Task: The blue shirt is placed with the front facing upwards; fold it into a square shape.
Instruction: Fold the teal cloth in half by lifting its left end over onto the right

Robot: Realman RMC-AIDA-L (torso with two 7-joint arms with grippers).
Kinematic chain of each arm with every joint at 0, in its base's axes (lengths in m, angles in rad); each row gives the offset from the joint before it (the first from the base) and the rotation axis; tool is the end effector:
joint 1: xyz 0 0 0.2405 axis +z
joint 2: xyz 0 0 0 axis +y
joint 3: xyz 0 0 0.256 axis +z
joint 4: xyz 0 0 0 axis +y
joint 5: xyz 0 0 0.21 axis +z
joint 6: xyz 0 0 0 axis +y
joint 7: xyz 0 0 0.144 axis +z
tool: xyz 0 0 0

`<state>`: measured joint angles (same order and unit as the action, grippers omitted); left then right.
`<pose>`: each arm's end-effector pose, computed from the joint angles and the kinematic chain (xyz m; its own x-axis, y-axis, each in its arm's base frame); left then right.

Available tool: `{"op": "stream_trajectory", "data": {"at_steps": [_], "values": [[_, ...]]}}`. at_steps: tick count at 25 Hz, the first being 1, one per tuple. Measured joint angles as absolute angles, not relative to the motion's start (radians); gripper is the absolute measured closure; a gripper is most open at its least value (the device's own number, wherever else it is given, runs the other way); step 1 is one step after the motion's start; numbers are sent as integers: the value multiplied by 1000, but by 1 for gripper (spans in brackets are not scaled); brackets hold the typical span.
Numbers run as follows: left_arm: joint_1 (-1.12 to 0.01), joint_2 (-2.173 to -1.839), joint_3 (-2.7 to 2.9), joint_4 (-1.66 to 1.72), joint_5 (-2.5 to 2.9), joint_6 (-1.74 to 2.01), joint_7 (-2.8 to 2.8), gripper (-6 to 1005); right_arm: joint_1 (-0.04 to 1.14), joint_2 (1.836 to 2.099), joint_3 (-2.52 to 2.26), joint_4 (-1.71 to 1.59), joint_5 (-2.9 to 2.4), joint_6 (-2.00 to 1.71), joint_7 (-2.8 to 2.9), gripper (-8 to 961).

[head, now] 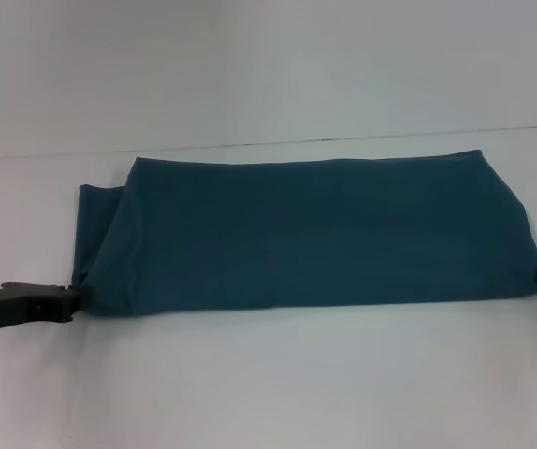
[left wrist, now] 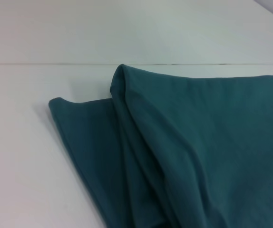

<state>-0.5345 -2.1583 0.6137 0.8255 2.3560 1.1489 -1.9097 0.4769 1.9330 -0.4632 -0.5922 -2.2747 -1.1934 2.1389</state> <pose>-0.3117 0.3629 0.0068 0.5772 0.6959 0.4273 0.8128 -0.4387 -0.3833 0.3837 0.3387 0.0754 0.1598 -0.7767 -0.6093 -0.9798 -0.0499 -0.1935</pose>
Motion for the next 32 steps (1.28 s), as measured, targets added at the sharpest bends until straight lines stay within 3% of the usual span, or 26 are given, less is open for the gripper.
{"op": "stream_trajectory", "data": {"at_steps": [25, 30, 32], "values": [[-488, -2158, 608, 896, 2350, 1231, -1946, 895, 436, 1923, -414, -600, -2272, -1251, 2091, 950], [-490, -2151, 604, 918, 2349, 1244, -1997, 880, 427, 1924, -412, -650, -2214, -1300, 2048, 937], [-487, -2153, 596, 944, 2349, 1244, -2029, 832, 417, 1928, -411, -676, -2170, -1310, 2040, 870]]}}
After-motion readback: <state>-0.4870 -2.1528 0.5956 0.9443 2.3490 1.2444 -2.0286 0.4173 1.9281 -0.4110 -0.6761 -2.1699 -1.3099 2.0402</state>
